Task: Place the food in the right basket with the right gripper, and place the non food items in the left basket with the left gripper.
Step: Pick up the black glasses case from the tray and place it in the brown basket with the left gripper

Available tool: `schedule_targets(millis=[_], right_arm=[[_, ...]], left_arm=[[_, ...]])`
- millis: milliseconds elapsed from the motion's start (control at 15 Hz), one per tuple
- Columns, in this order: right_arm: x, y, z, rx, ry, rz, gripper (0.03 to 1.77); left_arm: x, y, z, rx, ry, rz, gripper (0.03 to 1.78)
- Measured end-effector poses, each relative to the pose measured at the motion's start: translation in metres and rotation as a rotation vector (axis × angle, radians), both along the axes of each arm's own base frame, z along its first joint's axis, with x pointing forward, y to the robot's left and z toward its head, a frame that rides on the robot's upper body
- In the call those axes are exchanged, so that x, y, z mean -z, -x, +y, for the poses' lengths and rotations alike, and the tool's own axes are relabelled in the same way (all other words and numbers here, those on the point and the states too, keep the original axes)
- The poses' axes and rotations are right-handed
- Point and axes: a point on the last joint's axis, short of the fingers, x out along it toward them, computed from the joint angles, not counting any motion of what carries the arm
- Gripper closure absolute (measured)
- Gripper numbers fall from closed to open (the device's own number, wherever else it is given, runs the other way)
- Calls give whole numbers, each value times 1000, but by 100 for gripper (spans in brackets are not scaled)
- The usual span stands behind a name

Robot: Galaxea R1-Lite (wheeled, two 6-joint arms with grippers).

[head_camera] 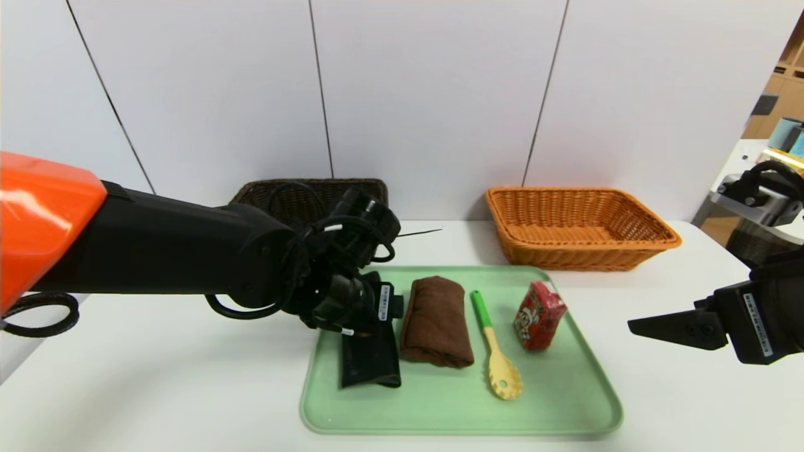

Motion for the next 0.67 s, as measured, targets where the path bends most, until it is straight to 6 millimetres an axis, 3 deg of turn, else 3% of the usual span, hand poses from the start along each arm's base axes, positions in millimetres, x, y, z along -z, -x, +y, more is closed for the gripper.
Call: schedule_targets(millis=[667], right_arm=[[1, 1, -1, 1, 1, 3, 10]], left_arm=[[13, -5, -3, -8, -42, 14, 12]])
